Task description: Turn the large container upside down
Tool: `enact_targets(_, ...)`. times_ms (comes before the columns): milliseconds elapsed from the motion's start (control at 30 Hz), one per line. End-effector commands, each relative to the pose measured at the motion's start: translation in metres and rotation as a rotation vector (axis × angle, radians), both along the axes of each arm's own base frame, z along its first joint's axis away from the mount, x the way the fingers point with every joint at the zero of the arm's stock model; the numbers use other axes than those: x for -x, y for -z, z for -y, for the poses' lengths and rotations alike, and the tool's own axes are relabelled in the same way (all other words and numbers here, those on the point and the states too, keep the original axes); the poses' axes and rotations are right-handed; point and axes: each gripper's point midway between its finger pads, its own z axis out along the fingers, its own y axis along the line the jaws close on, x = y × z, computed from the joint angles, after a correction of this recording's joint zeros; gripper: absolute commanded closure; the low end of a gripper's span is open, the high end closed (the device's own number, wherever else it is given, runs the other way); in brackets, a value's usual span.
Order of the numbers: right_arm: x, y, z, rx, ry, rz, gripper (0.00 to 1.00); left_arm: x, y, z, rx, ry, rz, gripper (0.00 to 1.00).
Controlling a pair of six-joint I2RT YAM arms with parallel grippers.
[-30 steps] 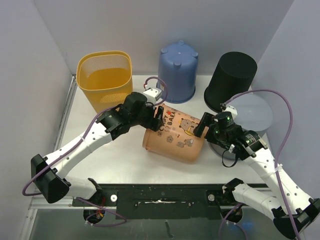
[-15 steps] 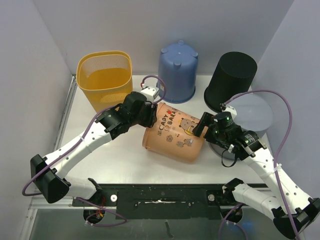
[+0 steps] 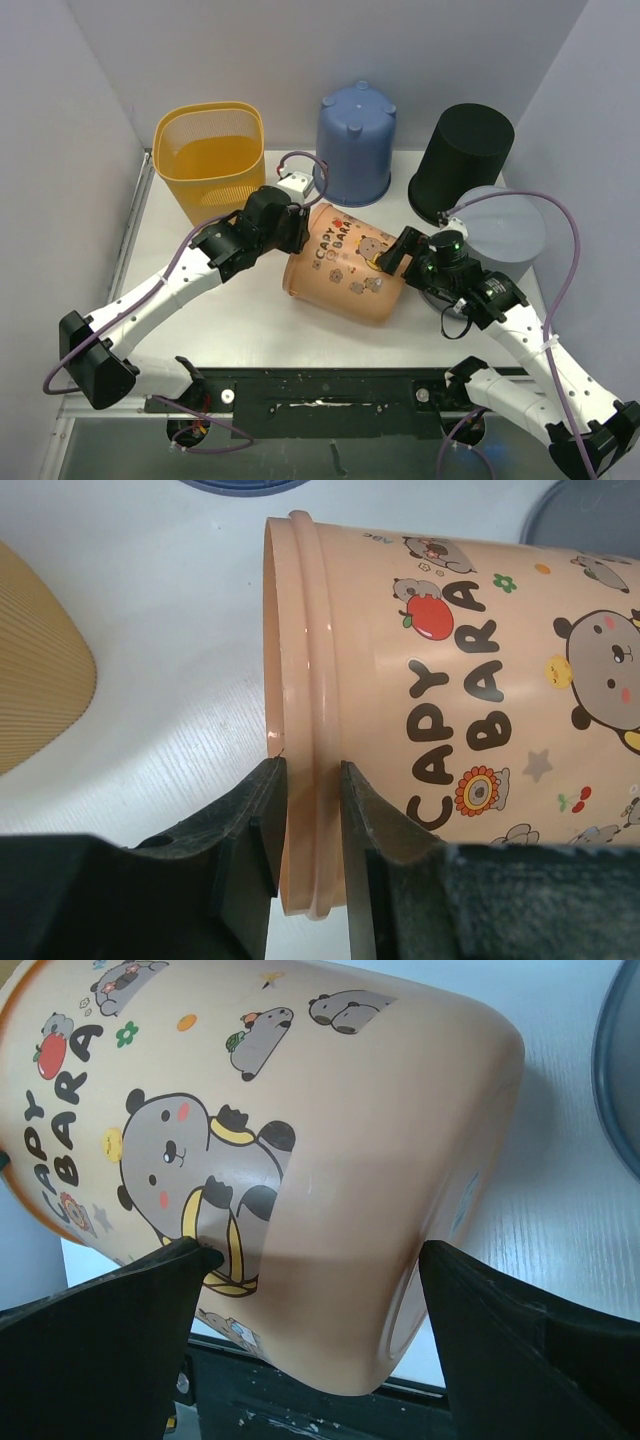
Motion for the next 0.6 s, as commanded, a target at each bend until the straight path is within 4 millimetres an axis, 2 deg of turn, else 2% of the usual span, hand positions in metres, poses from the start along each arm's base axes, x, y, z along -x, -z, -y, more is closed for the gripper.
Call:
enact_targets(0,-0.002,-0.001,-0.022,-0.059,-0.079,0.009,0.11,0.007,0.02,0.003,-0.003,0.02,-0.046,1.0)
enact_targets(200,-0.009,-0.043,-0.03,-0.099,-0.117,0.17,0.13,0.001,0.026,0.015,0.045,0.026,-0.045,1.0)
enact_targets(467,-0.016,-0.112,-0.049,-0.168,-0.207,0.346,0.13,0.001,0.032,0.03,0.112,0.045,-0.075,1.0)
enact_targets(567,-0.017,-0.124,-0.057,-0.159,-0.258,0.381,0.13,0.0,0.031,0.031,0.136,0.036,-0.078,1.0)
